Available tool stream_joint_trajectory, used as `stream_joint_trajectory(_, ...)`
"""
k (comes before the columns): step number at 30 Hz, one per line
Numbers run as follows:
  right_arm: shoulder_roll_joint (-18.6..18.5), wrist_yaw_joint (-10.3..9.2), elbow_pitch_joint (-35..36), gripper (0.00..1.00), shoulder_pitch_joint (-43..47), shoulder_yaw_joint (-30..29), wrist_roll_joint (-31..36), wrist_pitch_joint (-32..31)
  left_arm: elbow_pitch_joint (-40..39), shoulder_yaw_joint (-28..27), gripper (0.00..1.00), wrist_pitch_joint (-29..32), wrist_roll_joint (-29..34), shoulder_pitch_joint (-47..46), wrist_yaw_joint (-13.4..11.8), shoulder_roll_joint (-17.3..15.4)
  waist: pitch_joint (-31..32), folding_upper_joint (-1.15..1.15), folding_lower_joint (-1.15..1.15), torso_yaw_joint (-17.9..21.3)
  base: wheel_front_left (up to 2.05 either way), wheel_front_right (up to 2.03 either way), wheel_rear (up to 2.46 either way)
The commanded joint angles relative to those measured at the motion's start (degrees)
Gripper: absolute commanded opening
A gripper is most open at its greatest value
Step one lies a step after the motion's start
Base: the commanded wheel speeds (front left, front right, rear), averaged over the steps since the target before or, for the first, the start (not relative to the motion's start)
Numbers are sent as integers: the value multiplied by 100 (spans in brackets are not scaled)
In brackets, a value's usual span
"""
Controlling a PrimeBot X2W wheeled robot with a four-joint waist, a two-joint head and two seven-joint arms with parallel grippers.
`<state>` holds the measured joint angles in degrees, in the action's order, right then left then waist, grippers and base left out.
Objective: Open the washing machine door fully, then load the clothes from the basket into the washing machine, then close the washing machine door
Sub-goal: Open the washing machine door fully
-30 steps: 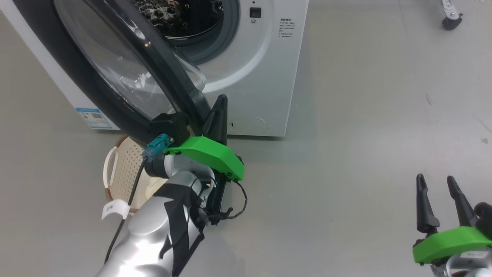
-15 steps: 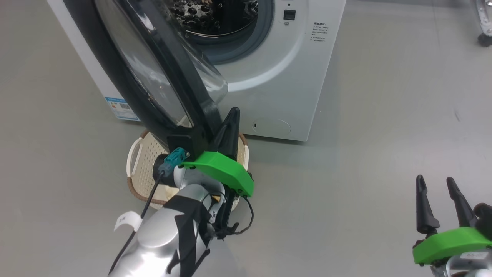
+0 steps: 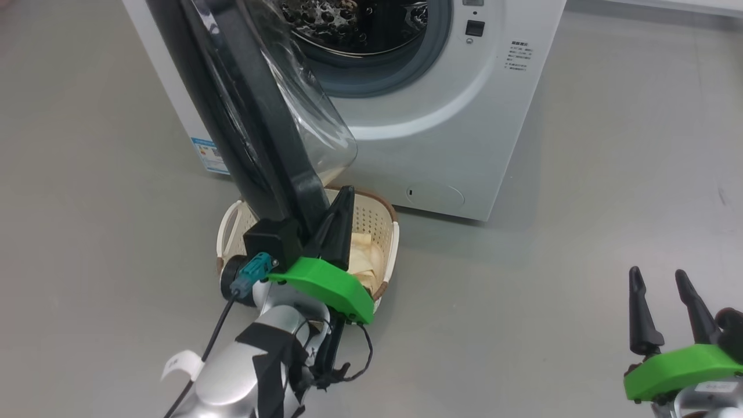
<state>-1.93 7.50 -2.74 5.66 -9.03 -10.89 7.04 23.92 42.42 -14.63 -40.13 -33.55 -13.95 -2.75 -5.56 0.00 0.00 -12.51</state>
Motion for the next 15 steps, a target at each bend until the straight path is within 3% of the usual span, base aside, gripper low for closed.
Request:
stream_joint_trajectory(1,-95,-1,214,100,-102,118,67,-6,-171,-293,0,-37,38,-110,-232,-185,-9,0,0,-40,0,0,0)
stream_joint_trajectory(15,-95,-1,329,100,-58,91,80,-117,-976,-688,0,-37,71,500,-671,-759,-1,0,0,-370,0,0,0)
